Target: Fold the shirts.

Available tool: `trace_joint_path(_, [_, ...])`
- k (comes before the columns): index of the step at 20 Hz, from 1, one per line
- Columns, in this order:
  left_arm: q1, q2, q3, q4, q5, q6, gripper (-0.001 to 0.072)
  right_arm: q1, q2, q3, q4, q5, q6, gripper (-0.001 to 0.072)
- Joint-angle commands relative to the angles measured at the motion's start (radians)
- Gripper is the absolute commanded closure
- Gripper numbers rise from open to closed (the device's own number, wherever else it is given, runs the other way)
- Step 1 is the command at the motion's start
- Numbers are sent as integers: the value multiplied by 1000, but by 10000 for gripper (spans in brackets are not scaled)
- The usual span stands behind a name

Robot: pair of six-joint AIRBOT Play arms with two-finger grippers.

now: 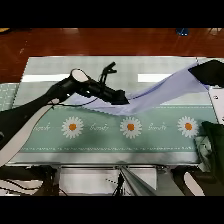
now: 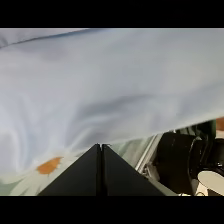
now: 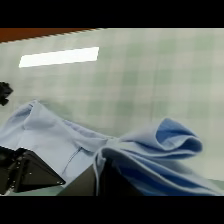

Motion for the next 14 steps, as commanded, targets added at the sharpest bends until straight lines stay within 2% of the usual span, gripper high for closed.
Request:
trace_joint_path(1, [-106,-53,0,-38,72,-12,681,0,76,1,-1,56,42,702])
trace_joint_path(4, [-185,-106,1,-57,138,-46,681,0,126,1,-2,87,59,702])
trace_joint_path(8, [-222,-141,1,-122,190,-7,682,0,160,1,-35,113,66,702])
trace_joint_path(11, [-136,-90,1,-103,194,-6,683,1,154,1,-45,114,21,702])
trace_joint_path(14, [20,34,1,-43,176,7,684,51,122,0,-48,78,10,702])
